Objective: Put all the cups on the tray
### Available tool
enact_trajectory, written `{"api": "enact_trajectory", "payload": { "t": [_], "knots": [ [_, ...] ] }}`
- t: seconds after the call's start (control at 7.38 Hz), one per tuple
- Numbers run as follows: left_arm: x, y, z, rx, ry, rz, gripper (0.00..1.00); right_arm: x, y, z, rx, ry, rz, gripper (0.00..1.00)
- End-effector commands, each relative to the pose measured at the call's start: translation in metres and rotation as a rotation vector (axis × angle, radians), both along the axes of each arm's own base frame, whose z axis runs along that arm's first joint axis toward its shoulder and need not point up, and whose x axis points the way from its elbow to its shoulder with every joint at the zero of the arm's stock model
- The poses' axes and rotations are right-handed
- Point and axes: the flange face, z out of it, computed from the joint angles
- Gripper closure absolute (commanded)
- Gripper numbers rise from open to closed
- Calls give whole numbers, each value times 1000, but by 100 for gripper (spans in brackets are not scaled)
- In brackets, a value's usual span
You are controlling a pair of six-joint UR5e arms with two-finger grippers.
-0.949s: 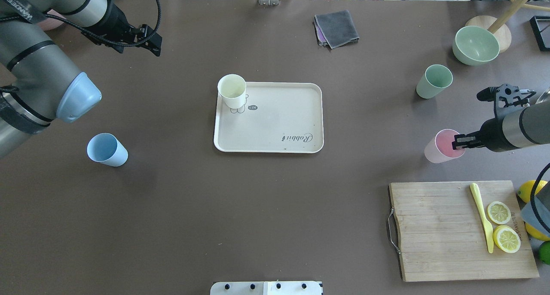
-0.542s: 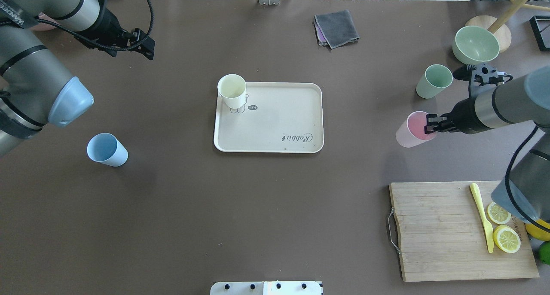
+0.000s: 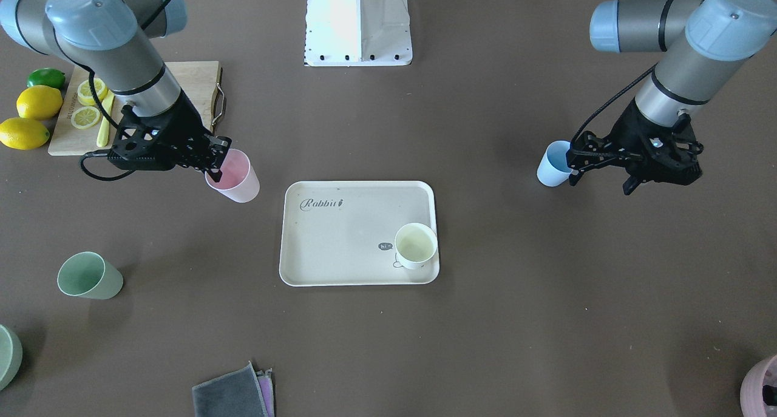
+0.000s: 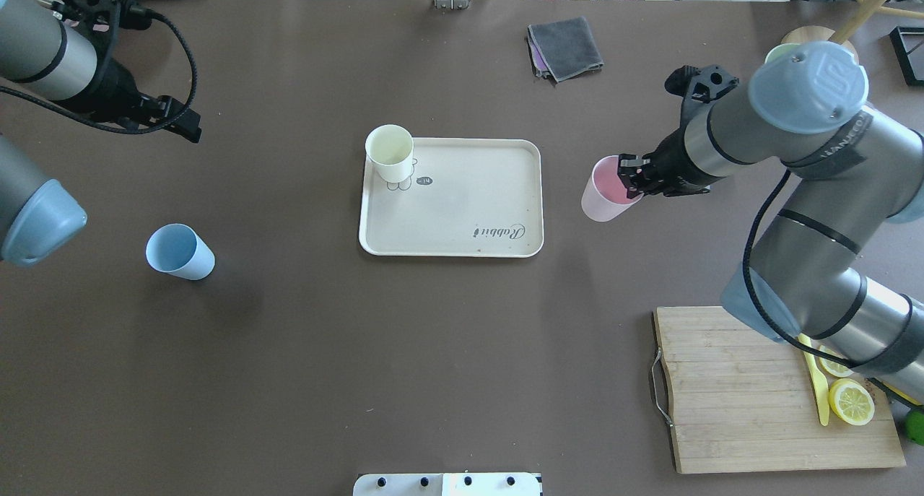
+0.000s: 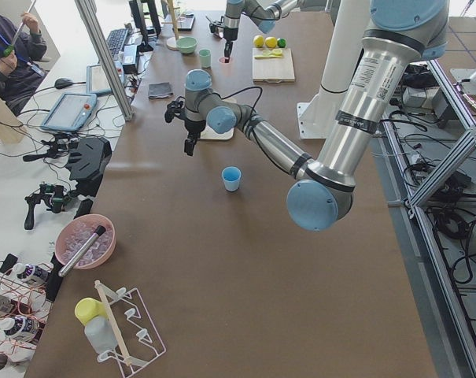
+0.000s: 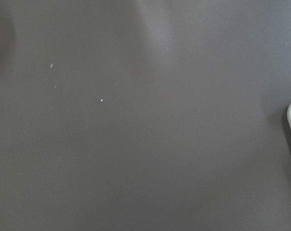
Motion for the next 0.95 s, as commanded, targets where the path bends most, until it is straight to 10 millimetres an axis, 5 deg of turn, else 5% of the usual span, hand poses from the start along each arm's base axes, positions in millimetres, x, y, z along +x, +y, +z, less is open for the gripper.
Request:
{"api": "enact_trajectory", "payload": {
  "t": [0.0,0.27,0.54,0.68,0.81],
  "knots": [
    [-9,12,11,-6,-13,-4,1,-72,17,-42,-19,37,8,100],
    [-9,12,11,-4,-13,-5,1,-123,22,-27,-5,103,0,100],
    [-9,12,11,-4,-12,-6,1,-130,18,-31,-1,105,-2,100],
    [-9,12,11,-5,-13,-6,1,-136,12,-35,-1,108,1,82],
    [-9,11,13,-6,-15,-5,1,-135,10,-39,10,95,10,31]
  ]
}}
